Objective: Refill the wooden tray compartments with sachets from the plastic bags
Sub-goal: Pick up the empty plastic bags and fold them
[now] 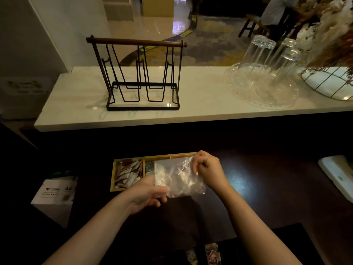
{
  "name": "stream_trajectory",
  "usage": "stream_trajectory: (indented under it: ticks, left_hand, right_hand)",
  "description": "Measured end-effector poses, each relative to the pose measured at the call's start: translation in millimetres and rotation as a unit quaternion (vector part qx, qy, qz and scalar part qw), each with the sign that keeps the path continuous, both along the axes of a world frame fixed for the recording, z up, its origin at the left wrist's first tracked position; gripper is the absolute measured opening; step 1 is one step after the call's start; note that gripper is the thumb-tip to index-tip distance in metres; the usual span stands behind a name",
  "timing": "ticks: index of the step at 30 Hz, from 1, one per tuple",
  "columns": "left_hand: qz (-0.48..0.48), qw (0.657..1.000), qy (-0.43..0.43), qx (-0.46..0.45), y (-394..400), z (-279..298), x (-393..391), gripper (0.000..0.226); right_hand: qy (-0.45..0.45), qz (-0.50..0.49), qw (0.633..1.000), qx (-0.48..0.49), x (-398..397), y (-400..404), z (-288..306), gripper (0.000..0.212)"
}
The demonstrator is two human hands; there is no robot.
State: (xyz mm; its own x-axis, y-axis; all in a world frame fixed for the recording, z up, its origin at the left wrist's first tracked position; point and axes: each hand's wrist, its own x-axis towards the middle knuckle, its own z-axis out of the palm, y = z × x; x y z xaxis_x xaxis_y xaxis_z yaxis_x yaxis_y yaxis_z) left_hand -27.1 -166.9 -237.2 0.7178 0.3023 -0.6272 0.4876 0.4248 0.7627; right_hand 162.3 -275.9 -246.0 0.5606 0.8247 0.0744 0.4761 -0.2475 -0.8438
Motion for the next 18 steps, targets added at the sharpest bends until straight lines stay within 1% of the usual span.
stream_trajectory:
  ticks: [1,2,3,4,5,6,7,8,10,12,13,15,16,17,18]
  left_hand:
    - [0.023,1.0,-0.005,-0.008,-1,-3,2,0.028]
    - [0.053,0.998,-0.012,-0.025,-2,-6,3,0.023]
    - [0.088,0.995,-0.02,-0.046,-2,-8,5,0.02]
    - [0.127,0.989,-0.027,-0.07,-3,-9,6,0.019]
    - [0.166,0.98,-0.039,-0.098,-5,-12,8,0.021]
    - [0.2,0.97,-0.052,-0.125,-9,-13,11,0.022]
    - [0.226,0.961,-0.065,-0.144,-12,-16,14,0.023]
    - [0.241,0.955,-0.076,-0.154,-16,-17,18,0.022]
    - [0.249,0.952,-0.096,-0.153,-26,-18,27,0.022]
    - [0.242,0.952,-0.115,-0.144,-35,-20,36,0.025]
    - [0.237,0.953,-0.122,-0.142,-39,-21,40,0.027]
    - [0.219,0.958,-0.129,-0.129,-44,-24,46,0.032]
    - [0.202,0.965,-0.127,-0.11,-46,-25,48,0.034]
    - [0.175,0.974,-0.118,-0.079,-48,-27,49,0.035]
    - [0.146,0.983,-0.101,-0.039,-51,-28,52,0.035]
  right_hand:
    - [0.072,-0.023,0.997,0.017,-1,0,2,0.038]
    - [0.18,-0.044,0.981,0.054,-2,-2,3,0.025]
    - [0.31,-0.056,0.943,0.106,-3,-4,3,0.018]
    - [0.426,-0.068,0.889,0.152,-5,-7,0,0.027]
    - [0.496,-0.063,0.848,0.174,-8,-11,-2,0.043]
    - [0.509,-0.043,0.845,0.159,-11,-14,-8,0.058]
    - [0.494,-0.014,0.86,0.127,-17,-16,-13,0.068]
    - [0.473,0.02,0.876,0.089,-26,-18,-19,0.074]
    - [0.447,0.045,0.893,0.021,-48,-20,-26,0.073]
    - [0.415,0.014,0.91,-0.004,-62,-18,-31,0.058]
    - [0.401,-0.021,0.916,0.003,-66,-17,-32,0.046]
    - [0.384,-0.11,0.916,0.038,-67,-18,-36,0.019]
    - [0.379,-0.151,0.912,0.048,-66,-19,-39,0.01]
    - [0.377,-0.18,0.907,0.049,-64,-22,-42,0.005]
    - [0.381,-0.199,0.902,0.048,-62,-26,-46,0.005]
